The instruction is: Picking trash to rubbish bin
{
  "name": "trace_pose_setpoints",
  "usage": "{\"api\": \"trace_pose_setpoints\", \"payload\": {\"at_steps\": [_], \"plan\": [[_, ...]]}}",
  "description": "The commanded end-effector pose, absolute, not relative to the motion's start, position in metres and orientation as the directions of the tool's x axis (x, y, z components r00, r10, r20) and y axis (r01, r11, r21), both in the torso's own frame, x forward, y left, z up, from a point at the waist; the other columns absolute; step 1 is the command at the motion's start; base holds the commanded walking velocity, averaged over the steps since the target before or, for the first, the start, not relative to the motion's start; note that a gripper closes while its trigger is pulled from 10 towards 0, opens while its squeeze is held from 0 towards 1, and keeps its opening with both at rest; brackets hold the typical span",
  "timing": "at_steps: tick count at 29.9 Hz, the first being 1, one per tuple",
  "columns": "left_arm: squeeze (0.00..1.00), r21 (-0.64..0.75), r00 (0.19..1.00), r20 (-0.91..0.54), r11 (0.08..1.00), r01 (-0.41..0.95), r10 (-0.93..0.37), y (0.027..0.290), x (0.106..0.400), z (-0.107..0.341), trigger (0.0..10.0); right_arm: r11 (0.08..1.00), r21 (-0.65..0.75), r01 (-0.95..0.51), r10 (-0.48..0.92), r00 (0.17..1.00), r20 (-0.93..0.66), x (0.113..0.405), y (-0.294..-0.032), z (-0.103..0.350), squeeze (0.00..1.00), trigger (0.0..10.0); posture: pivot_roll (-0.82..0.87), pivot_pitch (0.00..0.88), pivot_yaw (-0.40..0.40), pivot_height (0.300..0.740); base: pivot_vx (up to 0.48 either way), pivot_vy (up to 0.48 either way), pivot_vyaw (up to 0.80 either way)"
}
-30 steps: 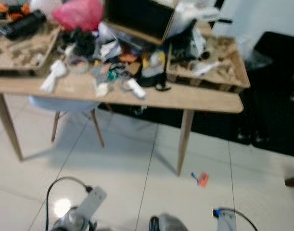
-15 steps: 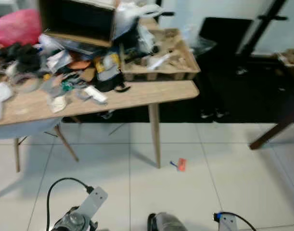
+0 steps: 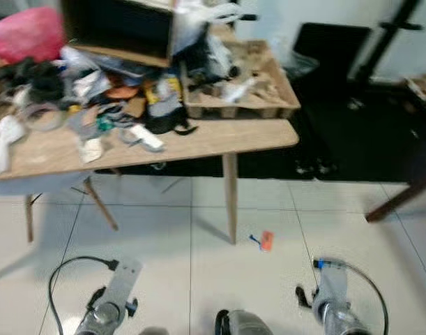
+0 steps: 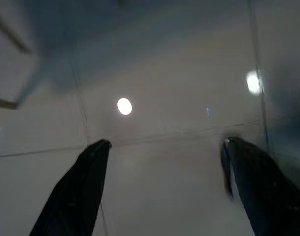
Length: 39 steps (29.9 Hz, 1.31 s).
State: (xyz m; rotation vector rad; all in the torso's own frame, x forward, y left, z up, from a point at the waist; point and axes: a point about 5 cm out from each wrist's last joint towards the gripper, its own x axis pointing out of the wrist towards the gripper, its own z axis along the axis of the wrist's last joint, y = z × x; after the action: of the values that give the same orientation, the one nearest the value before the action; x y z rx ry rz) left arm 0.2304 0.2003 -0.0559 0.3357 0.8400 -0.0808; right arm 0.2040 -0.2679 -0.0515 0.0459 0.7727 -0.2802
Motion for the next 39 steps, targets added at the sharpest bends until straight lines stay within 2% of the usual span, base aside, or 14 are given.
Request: {"api": "trace_pose_setpoints", "payload": {"at_steps": [1, 5, 7, 9, 12, 13, 14, 15, 20, 24, 28, 30, 33, 39], "plan": [[0.0, 0.261, 0.769, -0.636, 0.957, 0.127, 0.072, 0.21, 0.273, -0.022, 10.0, 0.964, -0.04, 0.262, -0.216, 0.691, -0.689, 0.203, -0.266, -0.052, 0.0, 10.0, 0.16, 0.079, -0.045, 0.74, 0.0, 0.0, 0.77], [0.0, 0.223, 0.822, -0.566, 0.972, 0.078, 0.064, 0.209, 0.29, -0.006, 10.0, 0.968, -0.018, 0.25, -0.203, 0.737, -0.645, 0.216, -0.267, -0.043, 0.0, 10.0, 0.16, 0.079, -0.045, 0.74, 0.0, 0.0, 0.77], [0.0, 0.166, 0.883, -0.468, 0.984, 0.069, 0.017, 0.202, 0.308, 0.014, 10.0, 0.976, 0.044, 0.212, -0.153, 0.817, -0.556, 0.237, -0.268, -0.026, 0.0, 10.0, 0.17, 0.079, -0.042, 0.74, 0.0, 0.0, 0.38], [0.0, 0.142, 0.903, -0.43, 0.987, 0.077, -0.008, 0.199, 0.314, 0.021, 10.0, 0.979, 0.069, 0.192, -0.129, 0.845, -0.52, 0.245, -0.267, -0.019, 0.0, 10.0, 0.17, 0.079, -0.042, 0.74, 0.0, 0.0, 0.0], [0.0, 0.108, 0.93, -0.353, 0.983, 0.148, -0.101, 0.188, 0.325, 0.036, 10.0, 0.989, 0.126, 0.077, -0.014, 0.899, -0.437, 0.259, -0.263, -0.004, 0.0, 10.0, 0.17, 0.079, -0.042, 0.74, 0.0, 0.0, 0.0], [0.0, 0.099, 0.937, -0.312, 0.975, 0.199, -0.159, 0.18, 0.331, 0.044, 10.0, 0.986, 0.163, -0.023, 0.084, 0.921, -0.381, 0.265, -0.258, 0.004, 0.0, 10.0, 0.17, 0.087, -0.038, 0.74, 0.0, 0.0, 0.0], [0.0, 0.099, 0.937, -0.312, 0.975, 0.199, -0.159, 0.18, 0.331, 0.044, 10.0, 0.986, 0.163, -0.023, 0.084, 0.921, -0.381, 0.265, -0.258, 0.004, 0.0, 10.0, 0.17, 0.087, -0.038, 0.74, 0.0, 0.0, 0.0], [0.0, 0.072, 0.931, -0.245, 0.952, 0.297, -0.272, 0.166, 0.34, 0.058, 10.0, 0.942, 0.224, -0.248, 0.3, 0.923, -0.24, 0.276, -0.249, 0.028, 0.0, 10.0, 0.16, 0.094, -0.032, 0.74, 0.0, 0.0, 0.0], [0.0, 0.046, 0.889, -0.221, 0.907, 0.419, -0.4, 0.146, 0.342, 0.064, 10.0, 0.822, 0.239, -0.516, 0.541, 0.84, -0.048, 0.281, -0.234, 0.068, 0.0, 10.0, 0.16, 0.096, -0.027, 0.74, 0.0, 0.0, 0.0], [0.0, 0.039, 0.847, -0.244, 0.868, 0.494, -0.472, 0.137, 0.337, 0.059, 10.0, 0.773, 0.231, -0.59, 0.608, 0.794, -0.003, 0.279, -0.227, 0.08, 0.0, 10.0, 0.16, 0.1, -0.024, 0.74, 0.0, 0.0, 0.0], [0.0, -0.022, 0.721, -0.28, 0.755, 0.655, -0.633, 0.126, 0.323, 0.047, 10.0, 0.674, 0.2, -0.711, 0.716, 0.696, 0.063, 0.274, -0.212, 0.098, 0.0, 10.0, 0.16, 0.1, -0.024, 0.74, 0.0, 0.0, 0.0], [0.0, -0.108, 0.657, -0.219, 0.687, 0.718, -0.721, 0.126, 0.323, 0.055, 10.0, 0.624, 0.189, -0.758, 0.744, 0.65, 0.155, 0.273, -0.207, 0.116, 0.0, 10.0, 0.16, 0.107, -0.025, 0.74, 0.0, 0.0, 0.0], [0.0, -0.148, 0.645, -0.146, 0.661, 0.736, -0.75, 0.129, 0.328, 0.067, 10.0, 0.616, 0.18, -0.767, 0.735, 0.642, 0.218, 0.274, -0.206, 0.129, 0.0, 10.0, 0.16, 0.107, -0.025, 0.74, 0.0, 0.0, 0.0], [0.0, -0.128, 0.686, 0.036, 0.677, 0.725, -0.727, 0.129, 0.351, 0.112, 10.0, 0.687, 0.143, -0.712, 0.66, 0.694, 0.286, 0.288, -0.204, 0.152, 0.0, 10.0, 0.17, 0.11, -0.027, 0.74, 0.0, 0.0, 0.0]]}}
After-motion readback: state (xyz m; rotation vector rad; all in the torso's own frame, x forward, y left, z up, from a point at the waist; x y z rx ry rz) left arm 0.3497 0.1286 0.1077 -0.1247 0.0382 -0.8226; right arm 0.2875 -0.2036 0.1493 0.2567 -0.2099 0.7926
